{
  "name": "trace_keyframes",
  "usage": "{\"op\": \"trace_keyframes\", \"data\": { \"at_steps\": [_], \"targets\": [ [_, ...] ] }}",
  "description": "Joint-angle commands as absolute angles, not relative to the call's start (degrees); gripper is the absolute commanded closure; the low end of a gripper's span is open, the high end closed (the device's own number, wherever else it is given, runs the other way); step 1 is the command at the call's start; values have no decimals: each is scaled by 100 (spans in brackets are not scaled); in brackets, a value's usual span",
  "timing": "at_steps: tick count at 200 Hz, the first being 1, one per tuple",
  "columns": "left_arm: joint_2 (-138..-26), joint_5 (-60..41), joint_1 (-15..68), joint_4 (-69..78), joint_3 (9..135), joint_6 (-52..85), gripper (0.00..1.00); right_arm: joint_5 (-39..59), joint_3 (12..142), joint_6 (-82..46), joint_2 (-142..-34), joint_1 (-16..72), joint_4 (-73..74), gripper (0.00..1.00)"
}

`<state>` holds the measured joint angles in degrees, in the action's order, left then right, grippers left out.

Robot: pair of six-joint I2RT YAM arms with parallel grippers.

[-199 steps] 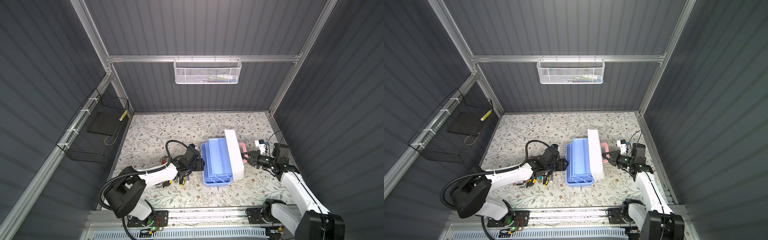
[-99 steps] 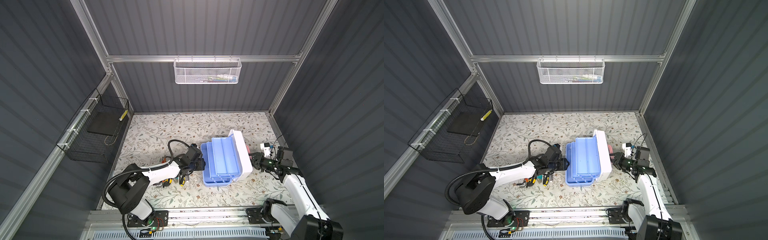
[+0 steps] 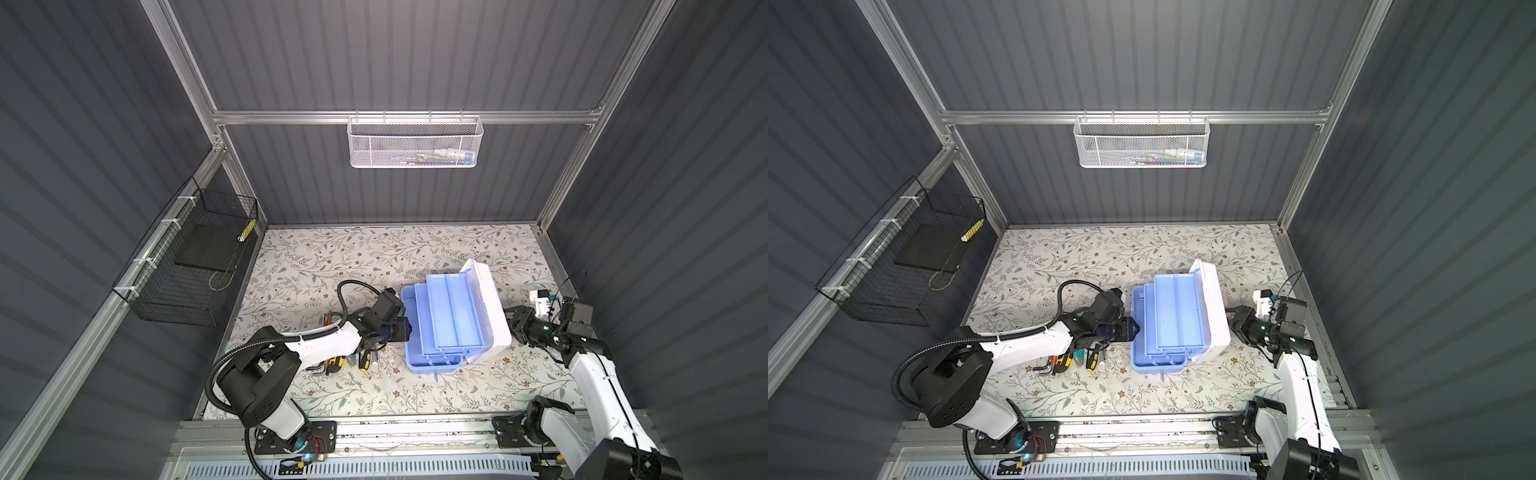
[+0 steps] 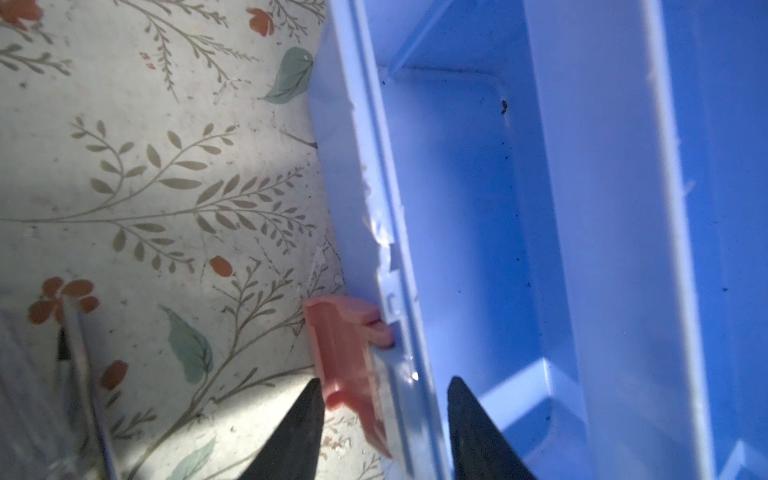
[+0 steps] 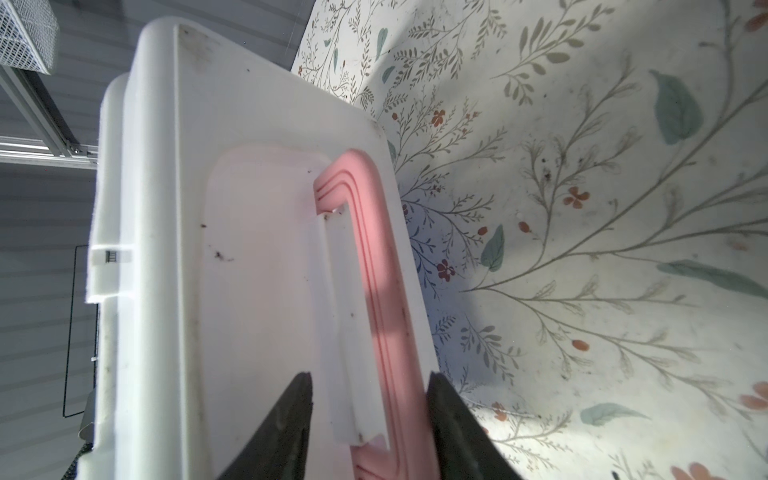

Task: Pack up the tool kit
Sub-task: 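Swing the lid open and release the pink handle with the right gripper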

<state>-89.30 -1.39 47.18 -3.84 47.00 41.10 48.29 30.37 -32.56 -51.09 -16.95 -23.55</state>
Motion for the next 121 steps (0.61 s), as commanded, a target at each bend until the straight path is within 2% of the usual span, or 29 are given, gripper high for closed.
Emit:
{"op": "trace_keyframes", "data": {
  "at_steps": [1, 39, 121],
  "targets": [
    [-8921, -238, 4678, -477, 4829, 4125, 53, 4739, 3239, -3277, -4904, -1876, -2521, 51],
    [-8934, -365, 4684, -339, 4838, 4125, 58, 4726, 3229, -3115, -4859, -2230, -2696, 49],
    [-9033, -604, 4685, -37, 4914, 4112, 63, 4834, 3242, -3103, -4659, -2976, -2924, 49]
  ]
}}
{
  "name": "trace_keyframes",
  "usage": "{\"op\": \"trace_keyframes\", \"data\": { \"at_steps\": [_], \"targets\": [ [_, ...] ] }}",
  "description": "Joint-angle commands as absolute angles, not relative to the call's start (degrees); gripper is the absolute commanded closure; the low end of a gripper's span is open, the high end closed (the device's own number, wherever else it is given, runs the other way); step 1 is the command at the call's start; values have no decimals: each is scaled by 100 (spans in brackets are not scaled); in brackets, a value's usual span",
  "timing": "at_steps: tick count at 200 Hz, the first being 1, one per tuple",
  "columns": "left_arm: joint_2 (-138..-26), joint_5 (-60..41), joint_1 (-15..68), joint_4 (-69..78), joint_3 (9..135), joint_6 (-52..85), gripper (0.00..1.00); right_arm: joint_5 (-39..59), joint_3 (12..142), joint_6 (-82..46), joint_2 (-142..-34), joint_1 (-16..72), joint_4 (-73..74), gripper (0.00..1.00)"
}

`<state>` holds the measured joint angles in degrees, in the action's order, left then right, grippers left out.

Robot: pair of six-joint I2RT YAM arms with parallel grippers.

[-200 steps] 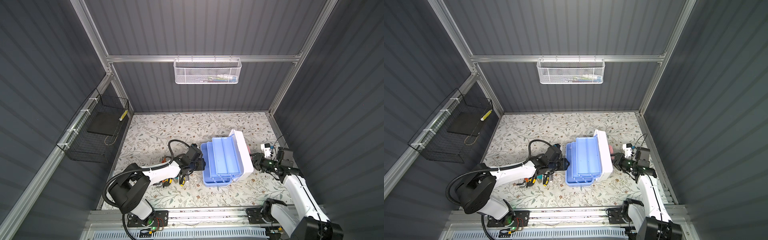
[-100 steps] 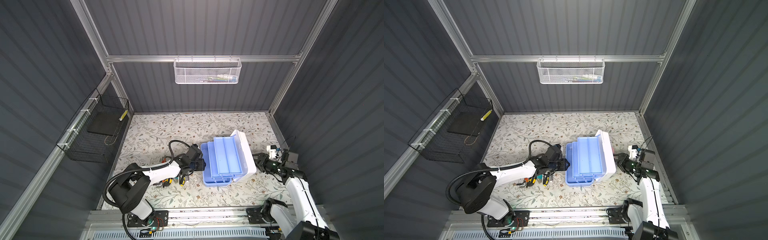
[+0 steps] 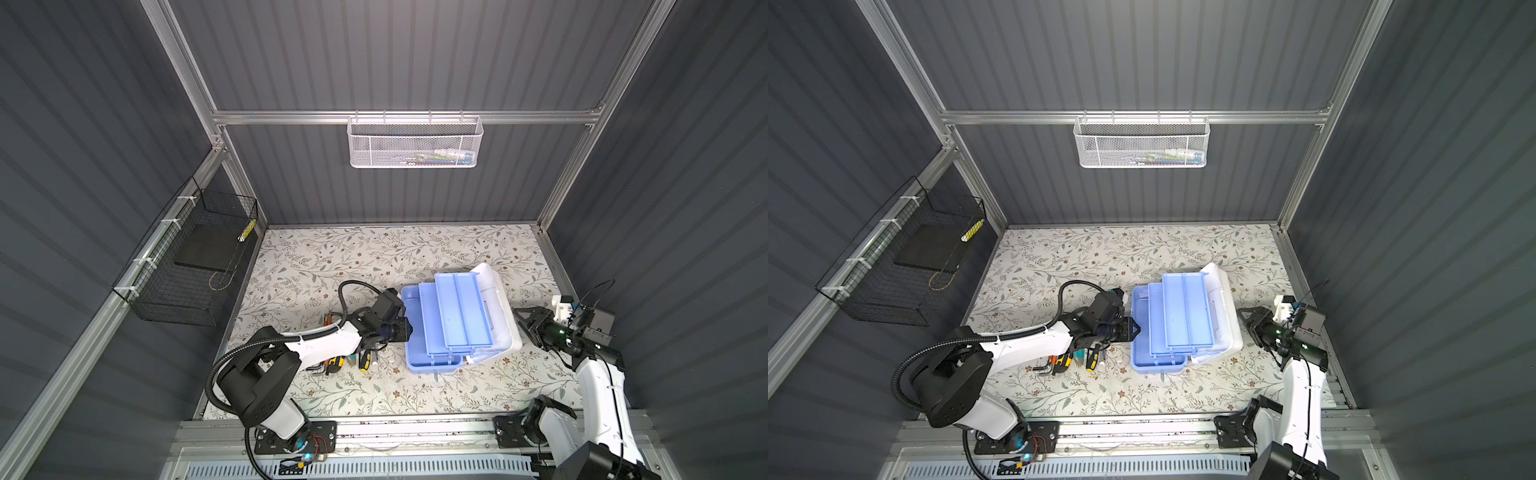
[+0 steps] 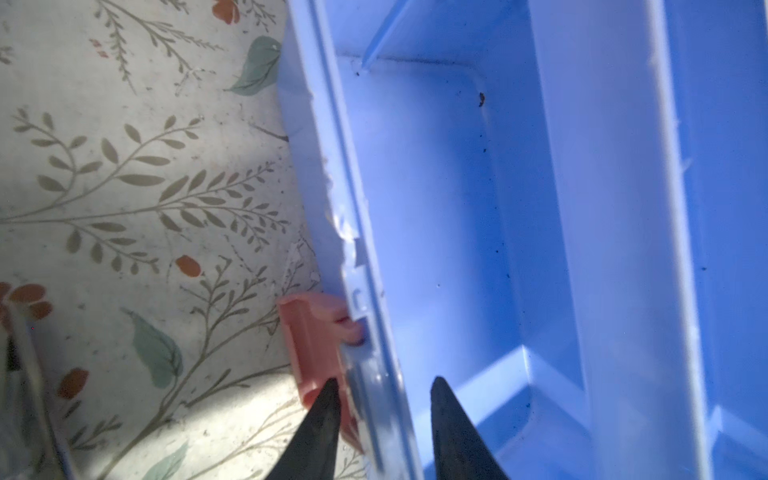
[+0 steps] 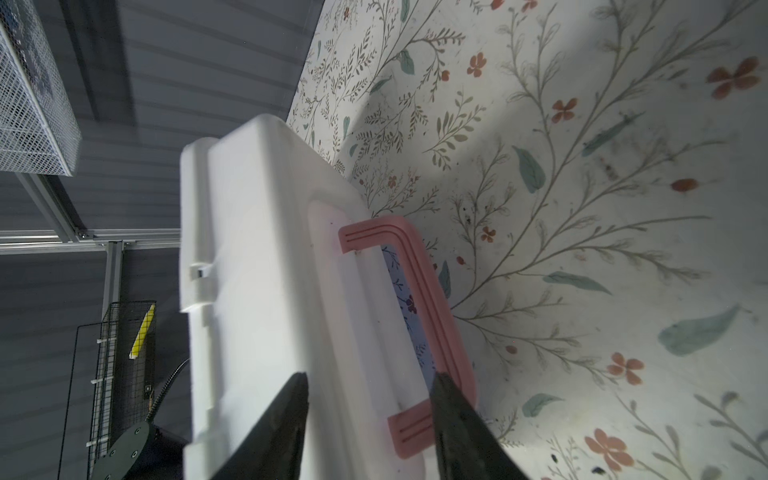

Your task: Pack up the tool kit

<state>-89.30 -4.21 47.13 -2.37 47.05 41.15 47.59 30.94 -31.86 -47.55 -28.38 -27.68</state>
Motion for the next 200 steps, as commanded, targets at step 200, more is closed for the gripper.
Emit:
{"op": "trace_keyframes", "data": {
  "at_steps": [200],
  "targets": [
    [-8307, -488, 4771, 231, 4386, 3754, 47, 699, 4963, -2120, -5699, 846, -4248, 46]
  ]
}}
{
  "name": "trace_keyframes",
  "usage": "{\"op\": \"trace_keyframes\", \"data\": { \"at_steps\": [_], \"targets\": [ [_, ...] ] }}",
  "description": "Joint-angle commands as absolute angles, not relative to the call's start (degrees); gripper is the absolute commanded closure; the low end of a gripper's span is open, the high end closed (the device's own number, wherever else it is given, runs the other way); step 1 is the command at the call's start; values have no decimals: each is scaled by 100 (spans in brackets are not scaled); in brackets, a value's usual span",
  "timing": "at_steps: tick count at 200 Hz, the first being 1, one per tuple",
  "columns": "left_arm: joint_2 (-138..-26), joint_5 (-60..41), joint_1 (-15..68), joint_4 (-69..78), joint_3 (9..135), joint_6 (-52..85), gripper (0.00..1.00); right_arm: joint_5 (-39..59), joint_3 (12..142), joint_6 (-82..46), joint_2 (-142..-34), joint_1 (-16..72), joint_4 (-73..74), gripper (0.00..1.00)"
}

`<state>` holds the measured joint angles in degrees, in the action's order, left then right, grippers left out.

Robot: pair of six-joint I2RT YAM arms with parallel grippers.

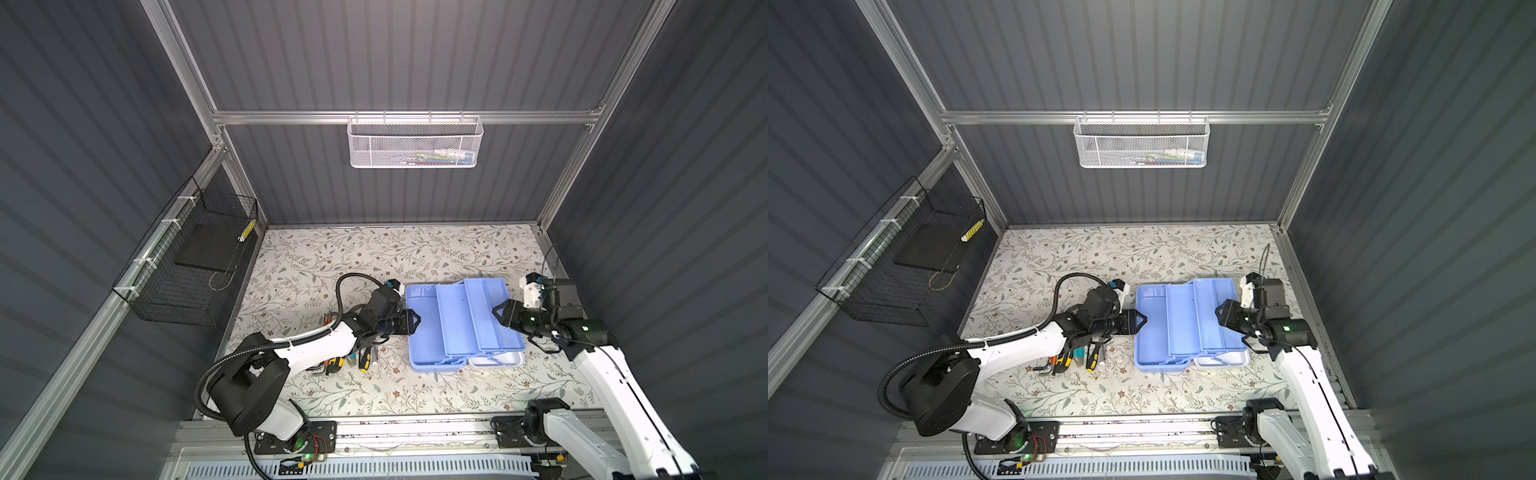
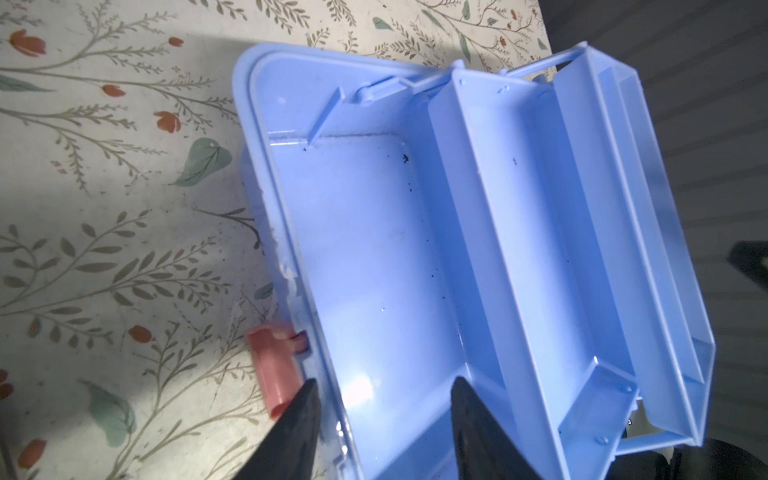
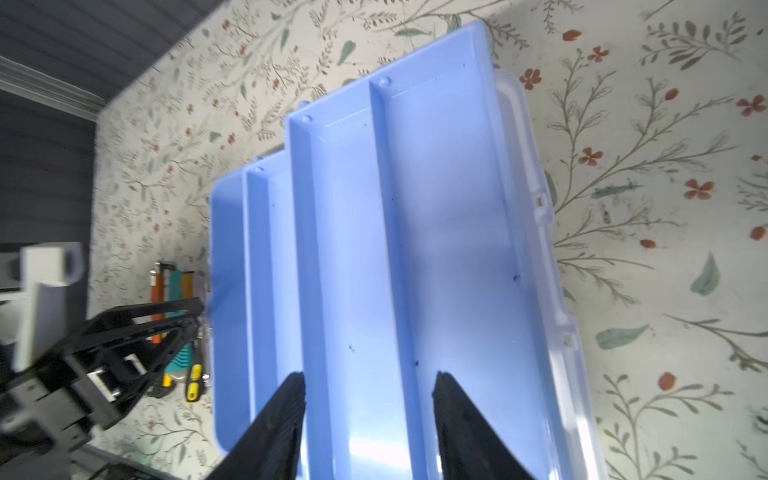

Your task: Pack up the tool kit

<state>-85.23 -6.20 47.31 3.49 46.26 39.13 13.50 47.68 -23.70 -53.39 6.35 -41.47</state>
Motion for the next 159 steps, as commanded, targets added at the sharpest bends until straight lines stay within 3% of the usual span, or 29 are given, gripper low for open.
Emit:
{"op": "trace_keyframes", "data": {
  "at_steps": [1, 30, 159],
  "targets": [
    [-8302, -477, 4772, 225, 4381, 3749, 47, 705, 4969, -2119, -5719, 854, -4238, 46],
    [-8182, -90, 4946, -88, 4348, 3671, 46, 673, 5077, -2081, -6229, 1030, -3990, 45],
    [-9244, -397, 5572, 141, 5250, 3708, 42, 889, 5865, -2091, -7529, 1245, -3136, 43]
  ]
}}
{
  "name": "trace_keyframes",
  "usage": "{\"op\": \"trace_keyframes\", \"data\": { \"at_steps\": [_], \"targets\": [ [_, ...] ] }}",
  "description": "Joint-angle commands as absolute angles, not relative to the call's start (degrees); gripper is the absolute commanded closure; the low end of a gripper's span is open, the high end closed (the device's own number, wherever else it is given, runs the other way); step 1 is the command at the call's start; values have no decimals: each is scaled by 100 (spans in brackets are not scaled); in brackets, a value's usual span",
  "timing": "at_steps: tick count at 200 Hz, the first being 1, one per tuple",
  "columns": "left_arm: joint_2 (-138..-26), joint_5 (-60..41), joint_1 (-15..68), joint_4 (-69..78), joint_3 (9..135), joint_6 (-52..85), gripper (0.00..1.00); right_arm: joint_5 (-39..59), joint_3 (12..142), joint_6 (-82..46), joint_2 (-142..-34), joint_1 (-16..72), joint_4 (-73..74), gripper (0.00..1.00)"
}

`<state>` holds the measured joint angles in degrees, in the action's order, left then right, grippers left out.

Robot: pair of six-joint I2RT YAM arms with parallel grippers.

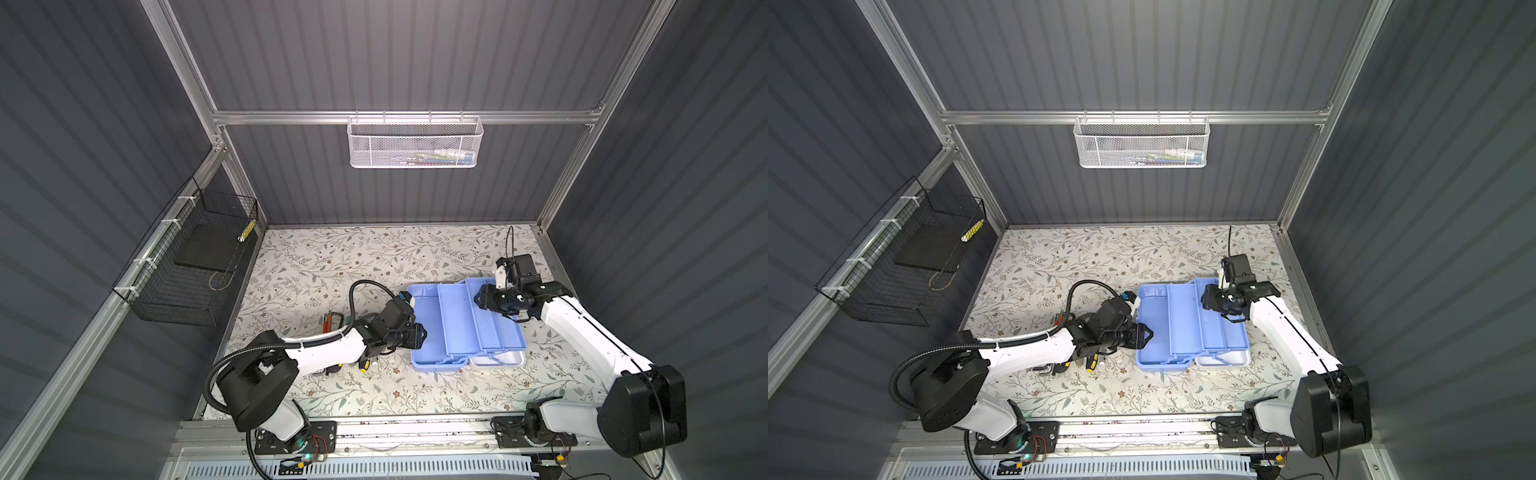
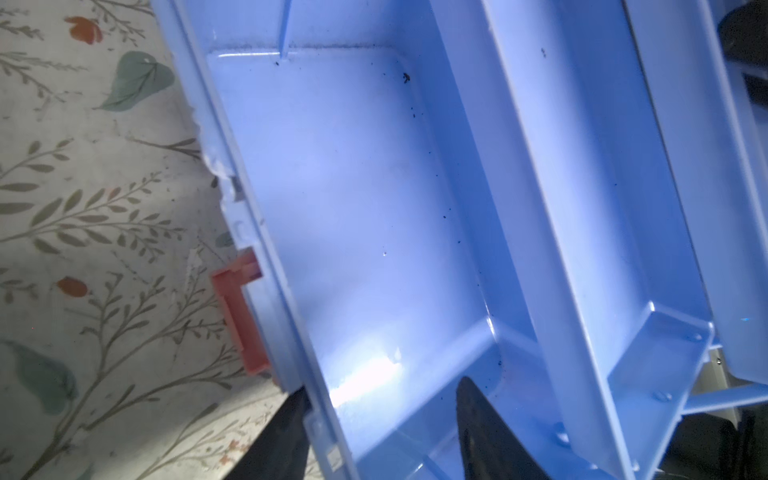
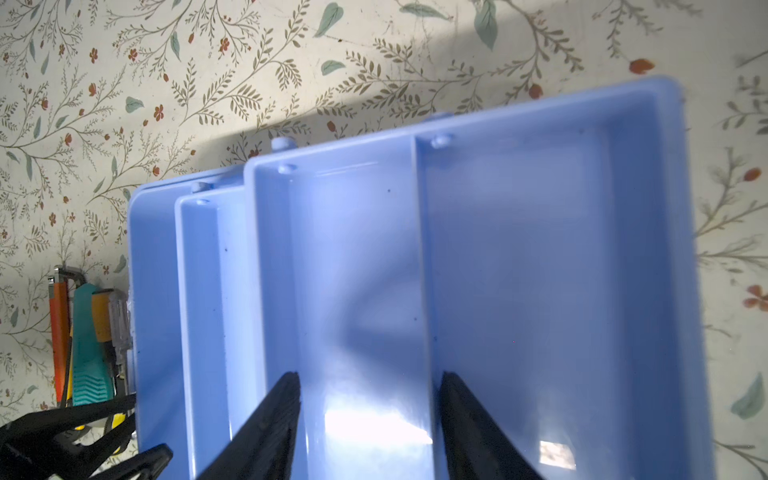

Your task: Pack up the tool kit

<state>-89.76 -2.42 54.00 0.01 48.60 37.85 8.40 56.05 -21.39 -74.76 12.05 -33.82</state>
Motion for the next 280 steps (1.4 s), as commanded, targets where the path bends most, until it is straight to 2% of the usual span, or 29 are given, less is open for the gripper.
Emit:
{"op": "trace_keyframes", "data": {
  "at_steps": [1, 50, 73, 98, 139, 158, 177, 191, 209, 236, 256, 280],
  "targets": [
    [-9249, -401, 5576, 141, 5266, 3704, 42, 903, 5876, -2092, -7542, 1243, -3120, 43],
    [-9274, -143, 5690, -189, 5546, 3609, 35, 1119, 6282, -1911, -8192, 1240, -2923, 43],
    [-9099, 161, 5730, -319, 5394, 3746, 25, 1133, 6481, -1820, -8450, 1239, -2995, 42],
    [-8759, 624, 5722, -659, 5322, 3765, 16, 792, 6430, -1793, -8240, 1235, -3048, 41],
    [-8184, 1995, 5722, -1680, 5604, 3788, 9, 469, 6549, -1887, -7778, 1239, -3431, 40],
    [-7731, 2637, 5713, -2019, 5599, 3692, 1, 411, 6535, -1890, -7496, 1247, -3555, 40],
    [-7275, 3363, 5641, -2672, 5561, 3656, 0, 328, 6612, -1863, -7256, 1372, -3812, 40],
    [-6870, 3649, 5261, -3149, 5338, 3748, 0, 416, 6683, -1872, -7102, 1734, -3915, 40],
    [-6168, 3380, 4272, -3312, 4758, 3799, 0, 689, 6764, -1937, -7022, 2429, -3832, 42],
    [-5131, 3472, 3261, -3468, 4038, 4096, 0, 697, 6868, -2334, -7301, 3882, -3333, 42],
    [-4640, 3361, 3038, -3443, 3626, 4219, 1, 715, 6976, -2583, -7891, 4777, -3021, 42],
    [-4554, 3128, 2956, -3626, 3481, 4359, 1, 465, 7331, -2531, -8703, 5348, -3335, 43]
  ]
}}
